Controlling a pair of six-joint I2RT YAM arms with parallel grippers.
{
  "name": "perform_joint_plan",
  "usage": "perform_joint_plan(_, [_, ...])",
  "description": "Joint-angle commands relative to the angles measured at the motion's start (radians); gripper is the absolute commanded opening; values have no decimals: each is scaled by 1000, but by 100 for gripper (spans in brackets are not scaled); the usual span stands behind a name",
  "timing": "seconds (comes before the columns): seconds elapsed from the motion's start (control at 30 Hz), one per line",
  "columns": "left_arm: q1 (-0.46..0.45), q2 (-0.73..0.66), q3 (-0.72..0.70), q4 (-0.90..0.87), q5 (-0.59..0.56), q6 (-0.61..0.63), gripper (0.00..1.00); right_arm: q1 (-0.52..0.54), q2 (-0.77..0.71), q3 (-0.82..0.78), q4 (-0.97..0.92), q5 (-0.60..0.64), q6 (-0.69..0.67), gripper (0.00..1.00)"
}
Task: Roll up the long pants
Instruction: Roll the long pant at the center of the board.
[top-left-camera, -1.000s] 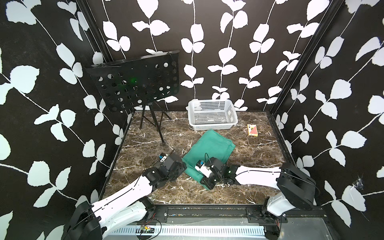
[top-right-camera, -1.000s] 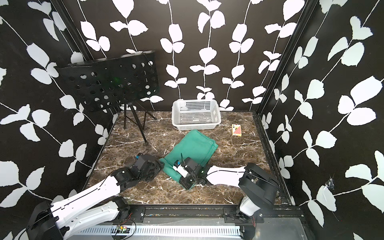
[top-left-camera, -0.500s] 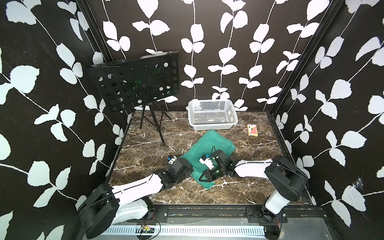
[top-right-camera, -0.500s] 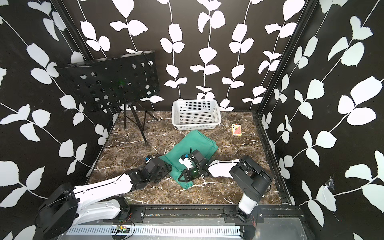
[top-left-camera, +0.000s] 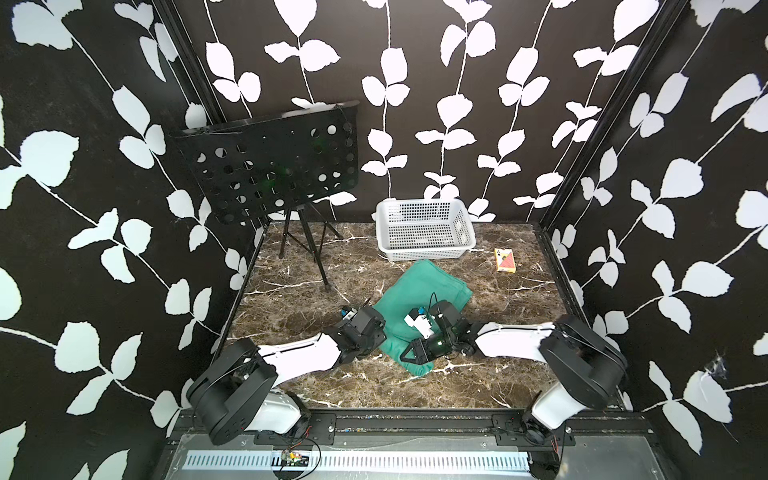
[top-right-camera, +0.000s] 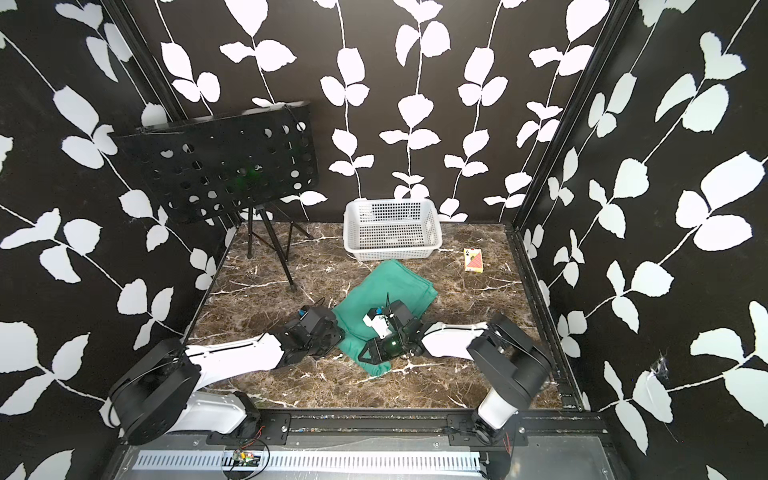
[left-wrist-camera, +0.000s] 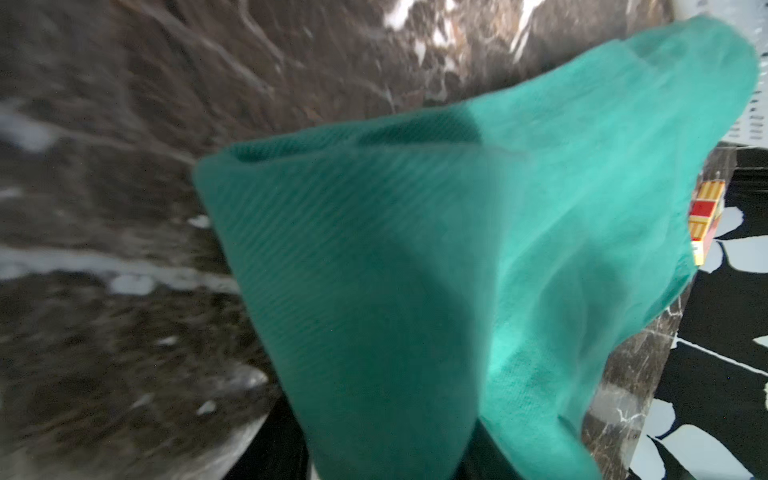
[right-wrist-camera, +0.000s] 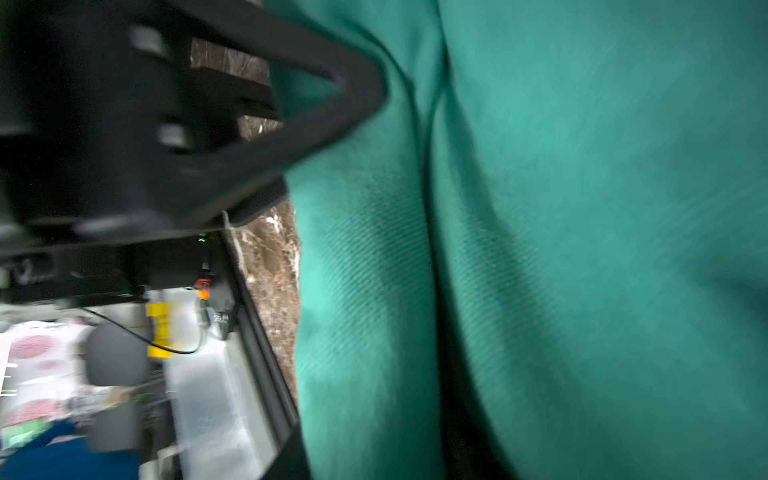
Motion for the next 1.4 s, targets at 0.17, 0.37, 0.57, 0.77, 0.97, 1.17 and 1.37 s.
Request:
perform_joint_plan(0.17, [9,64,15,-47,56,9,39,275,-288,34,-297,869,-416,65])
perform_joint_plan(0.37, [10,59,18,-59,53,3,39,473,-182,60,-170,1078,-694,66])
perform_joint_plan(0.57, [10,45,20,-70,48,-9,39,516,9,101,-85,1223,-747,60])
perform_joint_plan(0.77, [9,1,23,-85,40,-23,41,513,22,59,-112,1232,-610,12])
perform_joint_plan(0.97, [7,-128,23,-100,-12,-21,68,420,-121,-30,-180,840,-315,0])
perform_joint_plan(1.17, [7,-217,30,-133,33,12,85,226,-198,-115,-113,413,-136,0])
perform_joint_plan(1.37, [-48,-217,40,-179,63,3,91,21,-157,-178,21,50,-15,0])
